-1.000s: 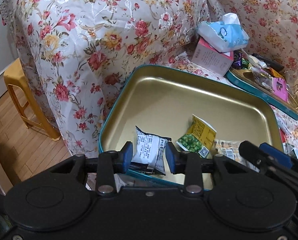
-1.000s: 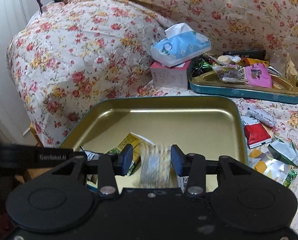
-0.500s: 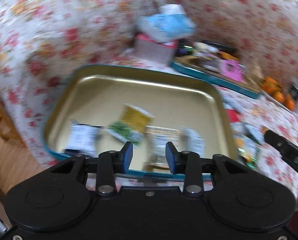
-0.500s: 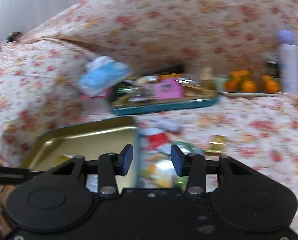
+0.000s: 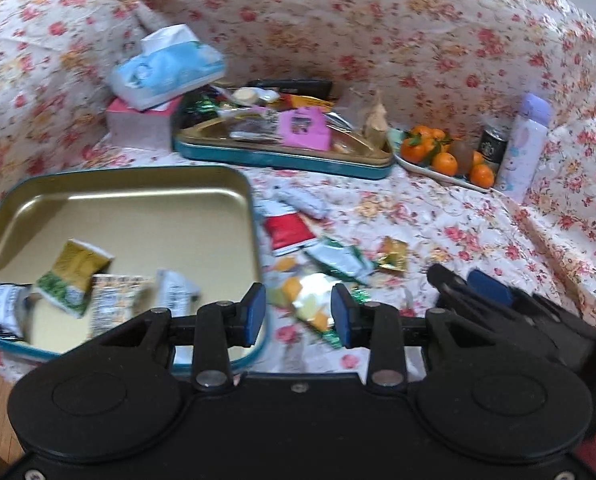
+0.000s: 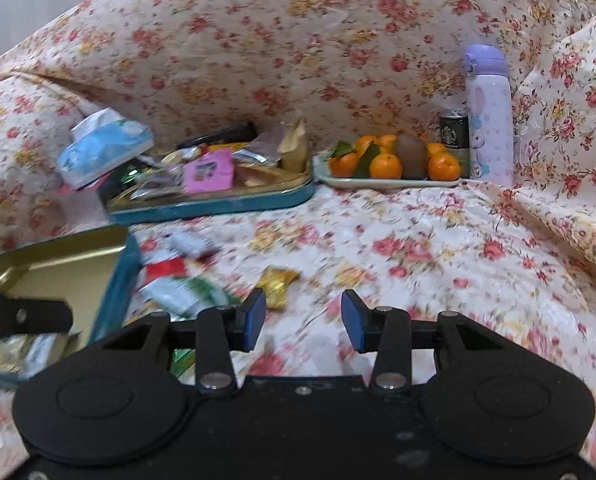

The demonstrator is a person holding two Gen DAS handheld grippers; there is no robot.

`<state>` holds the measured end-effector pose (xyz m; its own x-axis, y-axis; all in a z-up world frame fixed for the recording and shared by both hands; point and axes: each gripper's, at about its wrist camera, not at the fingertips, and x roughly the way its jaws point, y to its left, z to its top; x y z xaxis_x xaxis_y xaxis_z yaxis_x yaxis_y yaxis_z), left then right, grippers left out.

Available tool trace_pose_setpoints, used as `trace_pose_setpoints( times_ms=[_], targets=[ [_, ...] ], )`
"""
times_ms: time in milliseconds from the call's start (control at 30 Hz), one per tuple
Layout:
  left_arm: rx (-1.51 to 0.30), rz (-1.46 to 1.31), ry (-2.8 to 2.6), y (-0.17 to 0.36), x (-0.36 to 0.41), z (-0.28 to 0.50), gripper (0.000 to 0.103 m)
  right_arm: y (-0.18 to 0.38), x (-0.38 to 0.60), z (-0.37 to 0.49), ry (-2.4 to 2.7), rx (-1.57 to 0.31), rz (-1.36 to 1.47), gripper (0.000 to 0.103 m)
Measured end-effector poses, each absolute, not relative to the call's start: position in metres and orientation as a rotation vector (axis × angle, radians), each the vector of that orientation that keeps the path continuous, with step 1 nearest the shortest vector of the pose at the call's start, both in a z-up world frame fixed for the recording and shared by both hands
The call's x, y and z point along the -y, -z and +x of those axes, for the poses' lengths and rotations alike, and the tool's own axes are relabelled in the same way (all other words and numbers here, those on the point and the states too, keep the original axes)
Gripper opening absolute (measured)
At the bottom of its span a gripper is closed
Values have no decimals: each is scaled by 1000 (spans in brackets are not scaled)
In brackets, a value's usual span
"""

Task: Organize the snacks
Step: 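Move both tools back toward the scattered candies on the sofa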

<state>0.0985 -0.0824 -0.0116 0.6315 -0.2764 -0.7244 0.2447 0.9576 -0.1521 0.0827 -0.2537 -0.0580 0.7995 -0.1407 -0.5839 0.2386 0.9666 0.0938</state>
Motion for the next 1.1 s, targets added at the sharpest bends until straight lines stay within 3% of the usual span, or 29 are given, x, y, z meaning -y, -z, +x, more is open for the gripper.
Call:
trace_pose_setpoints(
  times_ms=[433,600,667,1100],
  targets=[
    [-815,56,175,42,132,104,45,96,359,139,320,-596,321,47],
    [-752,94,116,46,145,100,49,98,365,136,296,-569,370,48],
    [-736,100,63,49,147,99,49,99,365,136,284,-570,371,54],
    [-821,-27,-18,66,144,128,59,99,367,136,275,-568,382,54]
  ],
)
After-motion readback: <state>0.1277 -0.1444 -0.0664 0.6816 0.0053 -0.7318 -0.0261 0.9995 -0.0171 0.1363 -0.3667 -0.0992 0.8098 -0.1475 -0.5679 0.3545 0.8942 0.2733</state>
